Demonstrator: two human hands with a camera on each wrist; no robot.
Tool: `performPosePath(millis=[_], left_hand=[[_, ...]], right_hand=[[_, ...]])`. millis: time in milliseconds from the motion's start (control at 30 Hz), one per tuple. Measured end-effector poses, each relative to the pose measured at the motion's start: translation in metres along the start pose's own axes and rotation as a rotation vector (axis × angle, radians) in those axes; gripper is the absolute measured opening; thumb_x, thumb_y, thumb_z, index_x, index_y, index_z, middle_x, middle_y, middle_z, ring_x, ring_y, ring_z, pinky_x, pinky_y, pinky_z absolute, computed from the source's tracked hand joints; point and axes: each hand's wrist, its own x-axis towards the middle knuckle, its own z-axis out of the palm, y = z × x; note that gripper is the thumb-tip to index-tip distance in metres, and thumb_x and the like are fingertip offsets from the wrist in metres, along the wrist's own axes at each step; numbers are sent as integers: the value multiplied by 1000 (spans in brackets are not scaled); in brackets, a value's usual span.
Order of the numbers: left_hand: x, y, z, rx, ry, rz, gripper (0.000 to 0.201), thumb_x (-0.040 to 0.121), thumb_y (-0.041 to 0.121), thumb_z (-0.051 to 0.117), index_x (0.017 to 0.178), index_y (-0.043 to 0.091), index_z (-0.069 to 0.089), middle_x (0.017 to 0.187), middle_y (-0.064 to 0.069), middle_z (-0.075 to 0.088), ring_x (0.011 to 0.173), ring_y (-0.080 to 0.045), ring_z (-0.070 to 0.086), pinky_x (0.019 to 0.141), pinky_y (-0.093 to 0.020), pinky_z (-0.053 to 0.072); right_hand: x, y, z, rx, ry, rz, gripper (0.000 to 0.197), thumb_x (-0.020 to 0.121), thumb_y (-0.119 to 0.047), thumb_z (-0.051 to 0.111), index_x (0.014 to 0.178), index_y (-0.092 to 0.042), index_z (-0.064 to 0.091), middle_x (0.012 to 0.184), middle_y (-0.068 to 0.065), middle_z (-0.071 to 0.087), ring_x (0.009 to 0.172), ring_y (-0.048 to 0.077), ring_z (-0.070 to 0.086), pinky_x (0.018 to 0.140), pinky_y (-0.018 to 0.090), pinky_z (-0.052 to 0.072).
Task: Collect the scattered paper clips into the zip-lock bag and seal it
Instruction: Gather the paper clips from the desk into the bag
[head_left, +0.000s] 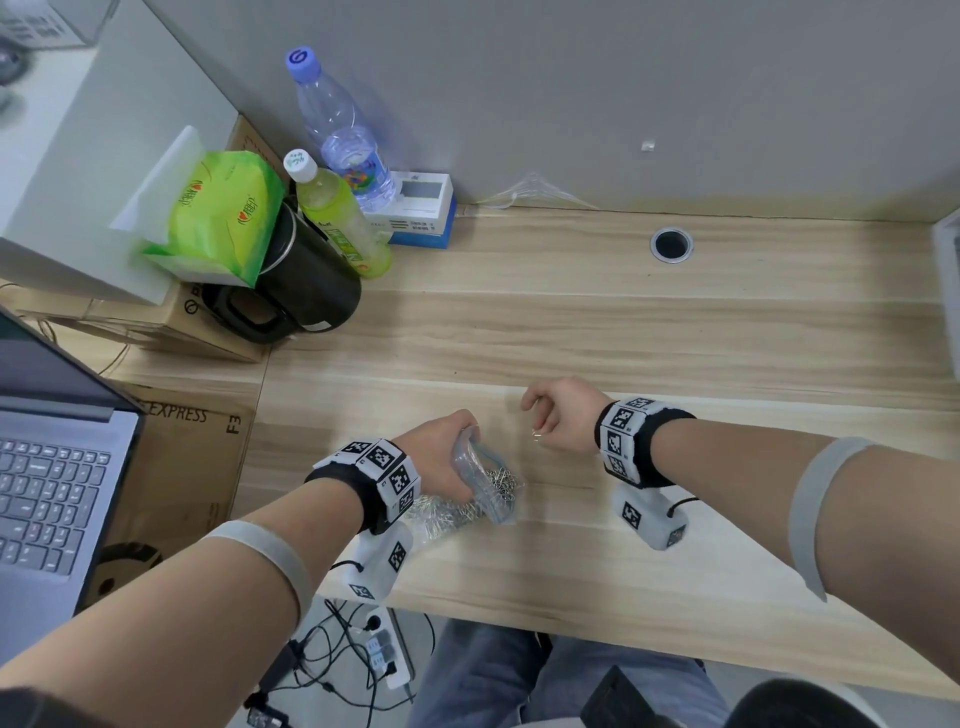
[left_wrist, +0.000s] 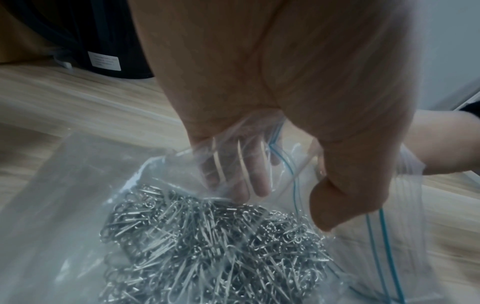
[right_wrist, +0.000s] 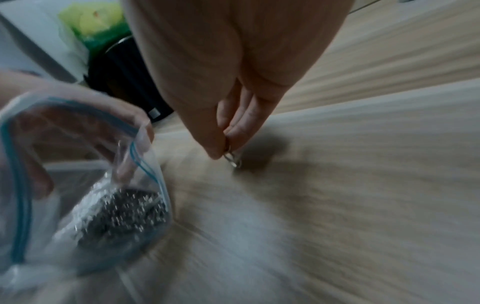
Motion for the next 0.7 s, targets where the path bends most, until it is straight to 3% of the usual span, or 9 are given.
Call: performPosePath(millis=[100, 200, 300, 467, 533, 600, 700], left_hand=[[1, 2, -1, 10, 12, 15, 66, 61, 20, 84, 113, 26, 44, 87, -4, 63, 66, -15, 56, 54, -30, 49], [1, 5, -2, 4, 7, 12, 65, 60, 18, 83, 113, 22, 45, 85, 1, 62, 65, -10, 57, 49, -21, 45], [0, 11, -4, 4, 13, 21, 65, 62, 15, 83, 115, 16, 45, 83, 4, 60, 65, -7, 56, 48, -17, 44], [1, 13, -3, 1, 46, 35, 68, 62, 14, 85, 115, 16, 43, 81, 3, 60, 62, -8, 55, 49, -18, 45], [1, 13, -2, -5, 61, 44, 68, 62, 14, 84, 115, 17, 42, 79, 3, 59, 60, -8, 53, 46, -16, 43], [1, 15, -2, -4, 74, 47, 67, 63, 14, 84, 116, 17, 43, 78, 3, 57, 58, -8, 51, 43, -14, 40], [4, 18, -4, -6, 77, 51, 68, 62, 16, 85, 115, 19, 43, 79, 4, 57, 60, -9, 51, 45, -14, 40]], right_hand=[[-1, -16, 4, 192, -77, 42, 38, 69, 0, 76, 99, -19, 63, 78, -5, 70, 69, 15, 65, 75, 40, 58], [-2, -30, 16, 296, -129, 36, 43, 65, -4, 85, 99, -20, 63, 79, -1, 75, 70, 11, 69, 81, 36, 59], [-3, -35, 31, 371, -138, 25, 43, 62, -8, 89, 94, -20, 64, 77, -1, 75, 72, 13, 71, 84, 40, 59], [-7, -24, 39, 377, -144, 38, 23, 71, -1, 78, 83, -19, 71, 85, 13, 76, 76, 21, 72, 84, 42, 60], [-9, -17, 33, 385, -112, 64, 22, 72, 5, 72, 83, -15, 70, 78, 15, 74, 71, 20, 69, 83, 43, 60], [-11, -10, 24, 366, -80, 84, 24, 71, 5, 73, 82, -15, 69, 70, 7, 71, 67, 15, 66, 80, 39, 59], [-15, -7, 15, 362, -136, 82, 25, 70, 1, 80, 83, -16, 70, 75, 1, 75, 71, 11, 71, 76, 27, 59]])
